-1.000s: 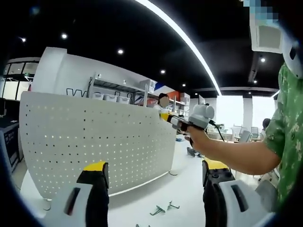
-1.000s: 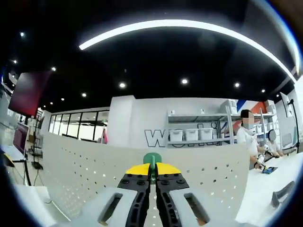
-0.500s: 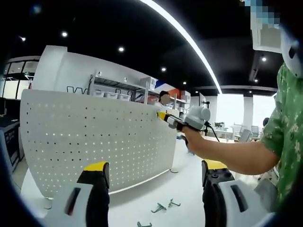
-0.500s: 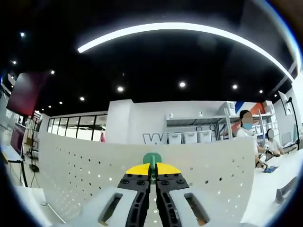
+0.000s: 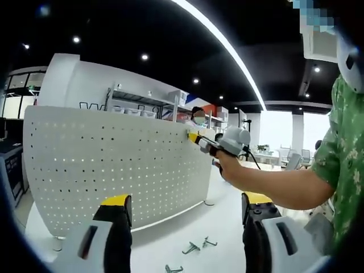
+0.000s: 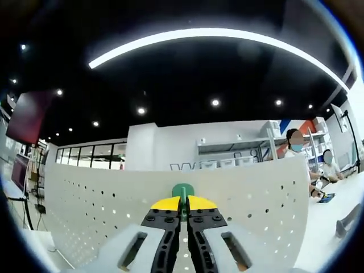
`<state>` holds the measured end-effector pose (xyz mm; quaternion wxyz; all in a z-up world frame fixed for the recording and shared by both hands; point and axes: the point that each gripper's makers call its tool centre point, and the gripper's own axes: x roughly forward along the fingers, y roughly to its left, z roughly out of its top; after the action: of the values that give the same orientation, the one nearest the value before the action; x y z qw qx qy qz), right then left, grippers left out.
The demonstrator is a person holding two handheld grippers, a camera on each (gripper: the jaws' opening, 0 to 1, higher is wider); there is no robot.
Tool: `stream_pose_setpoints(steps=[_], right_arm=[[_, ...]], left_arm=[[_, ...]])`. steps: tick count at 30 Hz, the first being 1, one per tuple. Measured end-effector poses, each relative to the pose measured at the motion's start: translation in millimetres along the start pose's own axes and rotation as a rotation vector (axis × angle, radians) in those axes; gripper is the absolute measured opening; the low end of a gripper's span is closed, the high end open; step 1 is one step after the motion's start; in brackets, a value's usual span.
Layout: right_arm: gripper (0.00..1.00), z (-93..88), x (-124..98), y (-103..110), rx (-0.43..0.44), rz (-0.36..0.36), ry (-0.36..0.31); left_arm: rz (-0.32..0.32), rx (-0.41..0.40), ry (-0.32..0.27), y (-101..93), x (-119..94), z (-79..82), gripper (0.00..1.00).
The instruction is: Insert the hook assembly into the mounting plate slot until the hook locks in place.
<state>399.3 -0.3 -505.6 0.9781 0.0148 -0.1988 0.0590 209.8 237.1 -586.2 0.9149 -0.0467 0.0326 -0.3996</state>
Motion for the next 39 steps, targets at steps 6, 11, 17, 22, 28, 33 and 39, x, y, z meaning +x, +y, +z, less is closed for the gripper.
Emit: stream_pose_setpoints(steps=[6,11,17,22,28,33,39], right_arm=[[0.01,-2.8,0.9,-0.4,-0.004,-0.001,-0.005],[0.01,-3.1,0.9,-0.7,-0.007,-0.003,-0.01],[0.01,-6.2,0.1,-1.2,-0.007,-0.007,-0.003],[0.01,-7.4,-0.1,-1.6,-0.007,-0.007,0.0],[0.01,-9.0,-1.0,-2.2,-0.01,-0.006,0.003],[0.01,-9.8,-1.4,-2.6,-0.011,-0.004,0.005],[0.01,-12.2,-1.2,-3.2,-0.008,-0.003,0.013]], left_arm=[[0.0,-0.002,0.006,1.7,0.8,-1.7,0.81],[0.0,-0.003,0.011,2.7,1.8,-3.4,0.8],[-0.001,-0.006,0.015,2.9,2.4,-4.5,0.8],[-0.001,-0.004,0.018,3.0,2.3,-5.0,0.8],[0.0,-0.006,0.018,3.2,2.3,-5.6,0.8],[0.0,-0.004,0.02,3.0,2.7,-6.0,0.8],[0.0,-0.005,0.018,2.8,2.7,-5.6,0.8]])
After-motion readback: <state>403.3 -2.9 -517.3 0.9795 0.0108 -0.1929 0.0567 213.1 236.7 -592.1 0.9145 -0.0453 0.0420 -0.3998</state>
